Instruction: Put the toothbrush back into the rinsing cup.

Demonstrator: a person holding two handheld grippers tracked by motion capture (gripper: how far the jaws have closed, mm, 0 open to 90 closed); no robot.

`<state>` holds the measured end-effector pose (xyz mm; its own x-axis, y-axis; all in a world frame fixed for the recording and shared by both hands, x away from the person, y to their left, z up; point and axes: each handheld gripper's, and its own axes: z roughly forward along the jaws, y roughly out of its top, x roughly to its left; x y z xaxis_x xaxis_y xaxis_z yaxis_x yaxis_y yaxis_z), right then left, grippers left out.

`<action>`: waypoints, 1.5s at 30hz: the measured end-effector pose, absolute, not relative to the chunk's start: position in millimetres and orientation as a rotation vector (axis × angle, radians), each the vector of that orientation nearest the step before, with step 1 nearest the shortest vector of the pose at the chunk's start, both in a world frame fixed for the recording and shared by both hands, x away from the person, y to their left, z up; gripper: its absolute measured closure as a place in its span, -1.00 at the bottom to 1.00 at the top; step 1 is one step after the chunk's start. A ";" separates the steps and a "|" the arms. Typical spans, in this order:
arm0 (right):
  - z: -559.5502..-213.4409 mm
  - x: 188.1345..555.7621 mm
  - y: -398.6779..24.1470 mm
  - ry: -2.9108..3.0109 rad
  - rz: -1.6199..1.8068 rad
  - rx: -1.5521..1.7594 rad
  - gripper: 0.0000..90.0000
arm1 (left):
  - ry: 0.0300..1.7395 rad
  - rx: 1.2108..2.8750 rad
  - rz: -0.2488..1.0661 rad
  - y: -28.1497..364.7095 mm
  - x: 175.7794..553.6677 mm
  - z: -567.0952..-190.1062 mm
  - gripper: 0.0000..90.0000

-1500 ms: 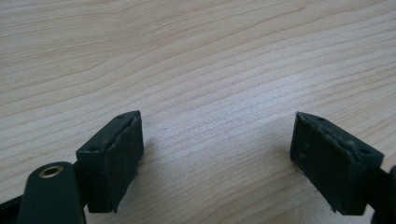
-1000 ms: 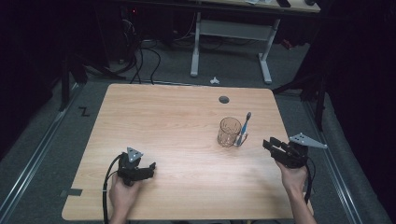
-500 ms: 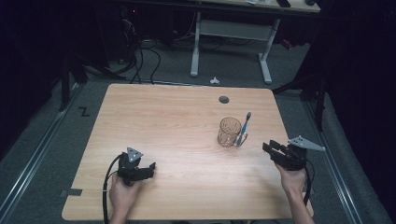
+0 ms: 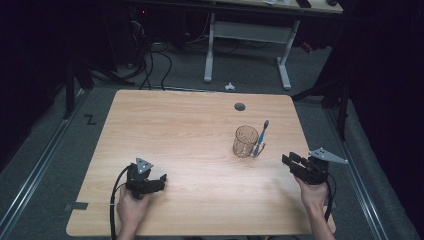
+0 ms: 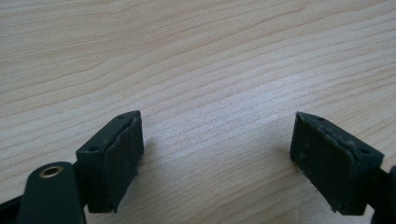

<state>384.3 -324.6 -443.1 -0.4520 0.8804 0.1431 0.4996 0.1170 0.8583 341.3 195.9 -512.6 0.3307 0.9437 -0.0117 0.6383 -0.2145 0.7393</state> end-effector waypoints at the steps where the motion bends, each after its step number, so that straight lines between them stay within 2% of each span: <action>1: -443.8 384.7 -325.0 1.998 1.278 1.341 0.34 | 1.387 1.945 0.599 195.9 341.3 -512.6 -0.60; 45: -465.9 403.5 -315.2 2.027 1.197 1.385 0.35 | 1.387 1.945 0.599 195.9 341.3 -512.6 -0.60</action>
<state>403.5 -315.2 -465.9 -0.4243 0.8961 0.1301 0.5467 0.1390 0.8257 341.3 195.9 -512.6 0.3304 0.9438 -0.0118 0.6384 -0.2142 0.7393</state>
